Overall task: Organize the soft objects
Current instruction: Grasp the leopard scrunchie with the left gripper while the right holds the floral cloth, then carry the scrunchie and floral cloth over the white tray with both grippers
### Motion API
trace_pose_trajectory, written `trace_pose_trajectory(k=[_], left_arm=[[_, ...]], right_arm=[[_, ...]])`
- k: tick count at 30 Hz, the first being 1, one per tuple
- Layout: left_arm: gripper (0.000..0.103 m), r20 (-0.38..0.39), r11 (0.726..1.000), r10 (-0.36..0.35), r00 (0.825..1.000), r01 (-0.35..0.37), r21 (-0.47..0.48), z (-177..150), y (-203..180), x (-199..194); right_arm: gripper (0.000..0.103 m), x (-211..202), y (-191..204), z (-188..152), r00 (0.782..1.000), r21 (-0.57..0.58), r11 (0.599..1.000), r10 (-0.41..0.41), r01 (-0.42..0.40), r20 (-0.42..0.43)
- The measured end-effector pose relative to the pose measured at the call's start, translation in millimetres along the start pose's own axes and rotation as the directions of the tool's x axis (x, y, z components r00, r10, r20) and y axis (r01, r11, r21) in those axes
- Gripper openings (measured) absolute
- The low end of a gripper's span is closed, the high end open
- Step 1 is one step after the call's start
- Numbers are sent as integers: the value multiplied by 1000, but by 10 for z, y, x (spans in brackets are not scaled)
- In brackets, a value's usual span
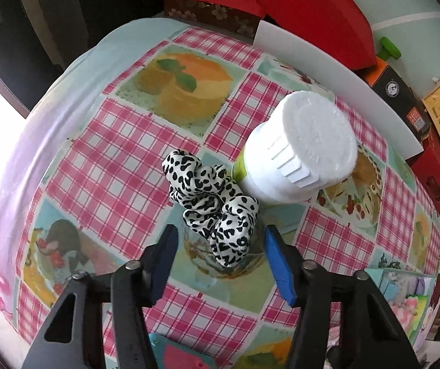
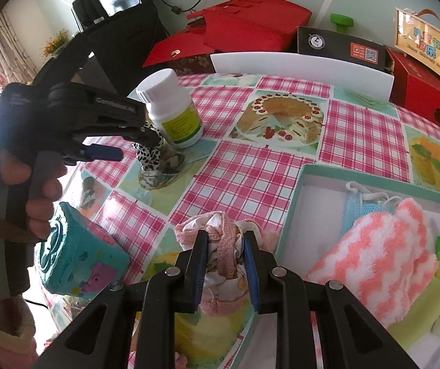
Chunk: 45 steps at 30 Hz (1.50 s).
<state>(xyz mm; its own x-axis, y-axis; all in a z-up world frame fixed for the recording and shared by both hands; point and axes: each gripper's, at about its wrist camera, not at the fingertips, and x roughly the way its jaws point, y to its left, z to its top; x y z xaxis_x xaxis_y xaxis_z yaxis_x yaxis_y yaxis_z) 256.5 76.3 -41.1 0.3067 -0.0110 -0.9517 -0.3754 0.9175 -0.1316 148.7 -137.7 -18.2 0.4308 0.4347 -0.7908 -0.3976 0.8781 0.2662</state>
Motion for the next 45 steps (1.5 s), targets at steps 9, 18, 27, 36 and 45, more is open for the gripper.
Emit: trace_pose_trajectory(k=[9,18,27,36,45], left_arm=[[23,17,1000,24,1000,-24,-15,36,-24,68],[16,100,997,-28,995,36,-72,-79,68,-188],[16,174,990,-111,979,125,-72,-394,-35,-436],[16,221,987,-144,964,155,-32,-467,-94,-647],[16,309,977,-207,928,209,26,-552,-149,-1049]], right_arm=[[25,4,-8,6,1000,2,1000,4,-4,-1],[24,-35,-21,11,1000,10,1000,7,-8,10],[24,-107,-23,10,999,19,1000,1,-1,32],[25,-230,-40,30,998,25,1000,-10,8,65],[25,-530,-56,68,989,29,999,-31,28,142]])
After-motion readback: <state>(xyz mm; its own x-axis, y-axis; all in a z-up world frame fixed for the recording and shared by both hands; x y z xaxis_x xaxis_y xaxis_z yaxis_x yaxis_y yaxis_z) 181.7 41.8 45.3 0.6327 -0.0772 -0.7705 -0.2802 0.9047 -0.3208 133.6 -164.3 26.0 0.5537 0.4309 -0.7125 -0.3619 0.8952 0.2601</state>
